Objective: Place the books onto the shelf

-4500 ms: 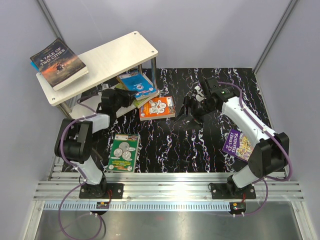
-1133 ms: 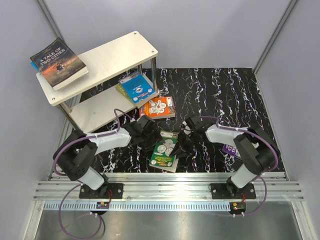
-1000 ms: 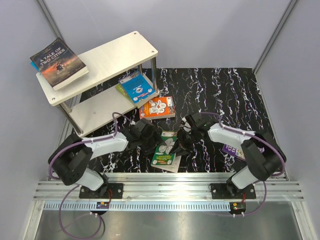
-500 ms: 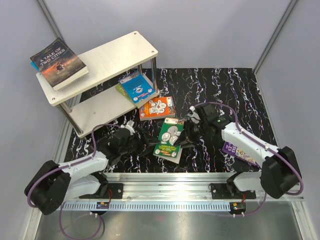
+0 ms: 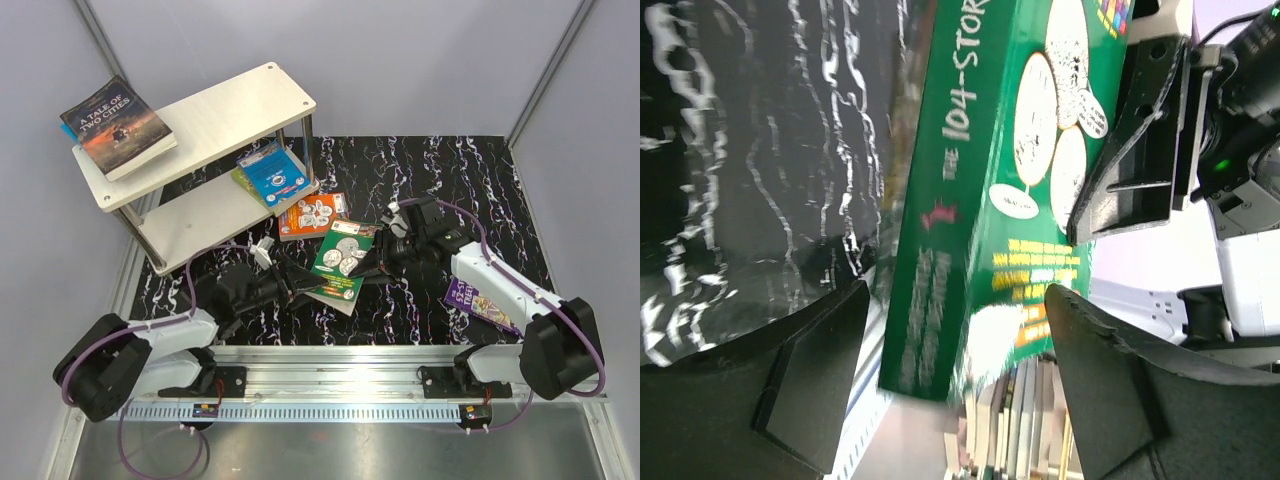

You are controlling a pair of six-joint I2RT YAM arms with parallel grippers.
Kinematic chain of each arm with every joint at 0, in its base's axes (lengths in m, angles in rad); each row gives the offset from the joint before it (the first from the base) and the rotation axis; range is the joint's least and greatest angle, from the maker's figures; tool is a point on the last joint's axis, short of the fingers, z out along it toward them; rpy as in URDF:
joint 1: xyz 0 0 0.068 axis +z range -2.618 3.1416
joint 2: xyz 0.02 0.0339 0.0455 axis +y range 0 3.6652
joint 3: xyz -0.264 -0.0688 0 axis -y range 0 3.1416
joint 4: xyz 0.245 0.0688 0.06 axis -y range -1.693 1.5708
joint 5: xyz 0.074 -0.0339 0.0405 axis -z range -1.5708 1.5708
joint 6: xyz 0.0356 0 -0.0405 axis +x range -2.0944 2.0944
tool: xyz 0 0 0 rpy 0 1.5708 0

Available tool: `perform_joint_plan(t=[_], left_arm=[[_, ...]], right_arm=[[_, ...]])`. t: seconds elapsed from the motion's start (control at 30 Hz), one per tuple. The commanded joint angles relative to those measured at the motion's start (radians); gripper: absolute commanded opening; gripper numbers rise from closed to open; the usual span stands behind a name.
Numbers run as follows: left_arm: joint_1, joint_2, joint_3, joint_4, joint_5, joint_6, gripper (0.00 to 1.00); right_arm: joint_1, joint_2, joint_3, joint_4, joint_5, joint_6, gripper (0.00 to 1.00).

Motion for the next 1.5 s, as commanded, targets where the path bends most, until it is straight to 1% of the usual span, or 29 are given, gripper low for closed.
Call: perform_joint_plan(t=[0.0,0.07,0.1,0.17,0.2,0.23,0.27,0.3,0.33,0.37,0.4,0.43,0.47,0.5,0.53,0.57,0.6,0.63,0.67,0.73,0.8,0.9,0.97,1.07,1.1,1.17,1.23,1.47], left_arm=[[-0.014,0.076,0.082,0.128,0.056,0.009,0.76],[-0.017,0.114,0.096,0.146,0.068,0.007,0.74],[-0.019,0.142,0.1,0.169,0.071,0.006,0.64],[-0.021,0.156,0.097,0.186,0.073,-0.005,0.49],[-0.021,0.159,0.096,0.194,0.07,-0.007,0.4],[-0.019,0.156,0.09,0.192,0.064,-0.008,0.22],[-0.019,0.151,0.088,0.183,0.061,-0.01,0.12],[-0.021,0.144,0.091,0.147,0.058,-0.004,0.05],[-0.019,0.119,0.097,0.067,0.041,0.015,0.0],[-0.021,0.102,0.105,0.016,0.029,0.033,0.0],[-0.021,0.084,0.114,-0.037,0.018,0.05,0.0],[-0.021,0.034,0.138,-0.098,-0.011,0.09,0.0],[-0.019,0.006,0.151,-0.225,-0.033,0.111,0.0],[-0.019,-0.028,0.168,-0.295,-0.057,0.151,0.0],[-0.017,-0.06,0.183,-0.367,-0.124,0.17,0.0],[-0.017,-0.132,0.21,-0.431,-0.163,0.185,0.0],[-0.019,-0.171,0.22,-0.544,-0.206,0.196,0.0],[-0.019,-0.209,0.226,-0.597,-0.305,0.206,0.0],[-0.017,-0.302,0.229,-0.672,-0.354,0.207,0.0],[-0.005,-0.391,0.214,-0.694,-0.466,0.2,0.0],[0.016,-0.486,0.189,-0.671,-0.497,0.197,0.0],[0.103,-0.525,0.178,-0.619,-0.456,0.197,0.0],[0.133,-0.519,0.189,-0.598,-0.413,0.2,0.0],[0.17,-0.492,0.214,-0.573,-0.407,0.214,0.0],[0.197,-0.479,0.22,-0.558,-0.399,0.22,0.0],[0.232,-0.423,0.241,-0.529,-0.36,0.216,0.0],[0.275,-0.378,0.25,-0.481,-0.315,0.2,0.0],[0.348,-0.196,0.289,-0.267,-0.266,0.151,0.0]], right_arm=[[0.001,-0.009,0.02,0.095,-0.098,0.015,0.0],[0.001,-0.012,0.017,0.088,-0.102,0.011,0.0],[0.001,-0.018,0.018,0.083,-0.101,0.008,0.0],[0.001,-0.026,0.018,0.066,-0.099,-0.002,0.0],[0.0,-0.027,0.018,0.062,-0.096,-0.005,0.0],[-0.002,-0.029,0.017,0.057,-0.096,-0.011,0.0],[-0.005,-0.03,0.018,0.051,-0.096,-0.014,0.0],[-0.007,-0.034,0.018,0.048,-0.095,-0.014,0.0],[-0.01,-0.031,0.023,0.034,-0.09,-0.02,0.0],[-0.01,-0.029,0.026,0.023,-0.079,-0.025,0.01],[-0.011,-0.026,0.035,-0.004,-0.058,-0.031,0.14],[-0.013,-0.02,0.07,-0.092,-0.029,-0.064,0.34],[-0.011,-0.002,0.098,-0.156,0.049,-0.086,0.56],[-0.011,0.009,0.13,-0.226,0.1,-0.133,0.84],[-0.011,0.019,0.199,-0.348,0.144,-0.155,0.93],[-0.013,0.032,0.231,-0.4,0.215,-0.175,0.97],[-0.011,0.032,0.265,-0.441,0.243,-0.199,1.0],[-0.011,0.029,0.323,-0.504,0.266,-0.206,1.0],[-0.011,0.013,0.348,-0.524,0.296,-0.209,1.0],[-0.011,-0.004,0.415,-0.558,0.304,-0.213,1.0],[-0.013,-0.014,0.446,-0.572,0.297,-0.215,1.0],[-0.013,-0.014,0.462,-0.58,0.275,-0.221,1.0],[-0.011,-0.012,0.437,-0.567,0.255,-0.22,1.0],[-0.011,-0.009,0.411,-0.555,0.225,-0.218,1.0],[-0.011,-0.009,0.41,-0.554,0.222,-0.223,1.0],[-0.011,-0.006,0.413,-0.553,0.22,-0.224,1.0],[-0.01,-0.006,0.413,-0.552,0.217,-0.23,1.0],[0.036,0.031,0.4,-0.543,0.197,-0.236,1.0]])
